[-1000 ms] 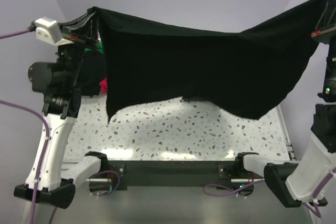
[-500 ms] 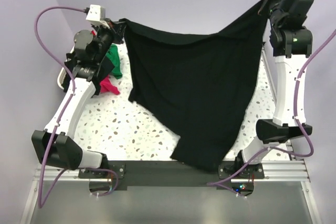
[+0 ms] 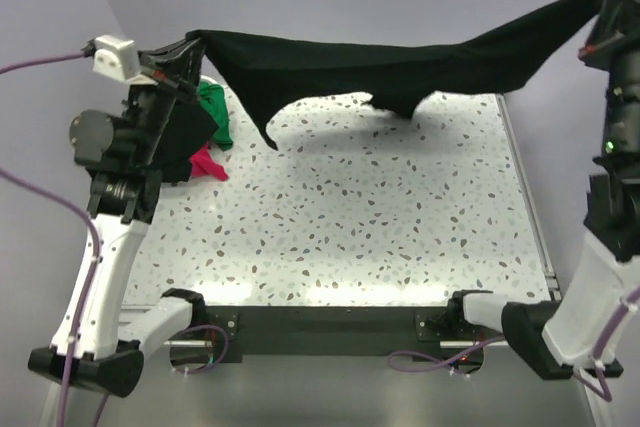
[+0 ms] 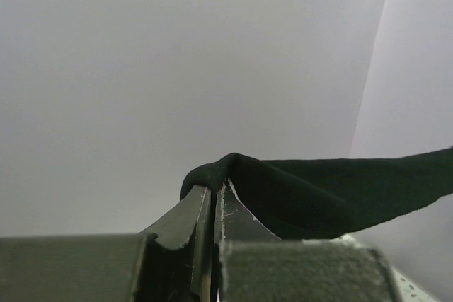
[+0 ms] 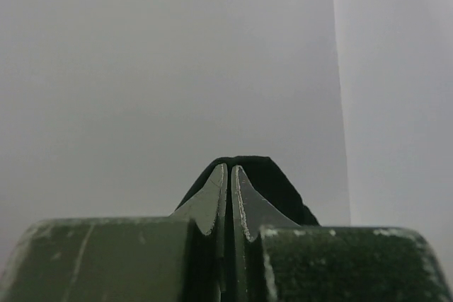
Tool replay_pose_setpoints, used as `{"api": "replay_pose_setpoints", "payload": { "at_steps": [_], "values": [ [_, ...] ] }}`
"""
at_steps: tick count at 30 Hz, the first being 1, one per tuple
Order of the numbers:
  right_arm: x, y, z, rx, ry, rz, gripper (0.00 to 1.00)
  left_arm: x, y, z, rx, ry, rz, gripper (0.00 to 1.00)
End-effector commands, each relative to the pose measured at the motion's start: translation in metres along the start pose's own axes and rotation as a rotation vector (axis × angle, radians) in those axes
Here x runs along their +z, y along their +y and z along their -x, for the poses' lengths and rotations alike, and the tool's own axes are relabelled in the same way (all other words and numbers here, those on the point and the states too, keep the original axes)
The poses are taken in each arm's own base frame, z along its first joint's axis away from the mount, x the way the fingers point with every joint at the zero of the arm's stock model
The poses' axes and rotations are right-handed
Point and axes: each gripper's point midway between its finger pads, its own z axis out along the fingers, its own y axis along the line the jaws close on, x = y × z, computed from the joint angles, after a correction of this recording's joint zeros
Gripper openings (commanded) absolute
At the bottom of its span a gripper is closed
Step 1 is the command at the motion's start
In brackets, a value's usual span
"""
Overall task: Fold and stack the t-shirts
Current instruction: Flatten the tshirt out
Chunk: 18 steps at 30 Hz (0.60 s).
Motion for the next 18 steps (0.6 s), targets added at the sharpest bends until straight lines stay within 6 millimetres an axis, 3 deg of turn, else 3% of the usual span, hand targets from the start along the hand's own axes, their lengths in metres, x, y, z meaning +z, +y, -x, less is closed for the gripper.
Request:
{"api": "replay_pose_setpoints", "payload": {
  "at_steps": [1, 5, 8, 9, 10, 11, 13, 14, 16, 17, 18],
  "values": [
    [-0.020, 0.002, 0.044, -0.003, -0.129, 0.025, 0.00, -0.019, -0.012, 0.045, 0.064, -0.094, -0.016, 0.00],
    [-0.040, 0.002, 0.073, 0.008, -0.205, 0.034, 0.00, -0.036, -0.027, 0.080, 0.088, -0.175, -0.045, 0.00],
    [-0.042, 0.004, 0.082, 0.014, -0.242, 0.042, 0.00, -0.032, -0.032, 0.086, 0.086, -0.193, -0.074, 0.00],
    [-0.033, 0.005, 0.077, 0.010, -0.231, 0.040, 0.00, -0.028, -0.032, 0.082, 0.083, -0.185, -0.083, 0.00],
    [-0.019, 0.007, 0.067, 0.010, -0.213, 0.043, 0.00, -0.016, -0.028, 0.071, 0.073, -0.161, -0.086, 0.00],
    [-0.019, 0.008, 0.068, 0.010, -0.214, 0.046, 0.00, -0.008, -0.023, 0.061, 0.067, -0.139, -0.080, 0.00],
    [0.012, 0.012, 0.036, 0.009, -0.147, 0.048, 0.00, 0.010, -0.012, 0.041, 0.053, -0.098, -0.062, 0.00],
    [0.024, 0.013, 0.022, 0.006, -0.118, 0.050, 0.00, 0.028, 0.001, 0.010, 0.036, -0.038, -0.043, 0.00],
    [0.064, 0.015, -0.031, 0.005, -0.019, 0.038, 0.00, 0.045, 0.019, -0.024, 0.016, 0.020, -0.003, 0.00],
    [0.078, 0.015, -0.050, 0.005, 0.014, 0.033, 0.00, 0.060, 0.037, -0.066, -0.005, 0.095, 0.024, 0.00],
    [0.094, 0.014, -0.075, 0.002, 0.056, 0.021, 0.00, 0.067, 0.046, -0.089, -0.031, 0.133, 0.040, 0.00]
  ]
}}
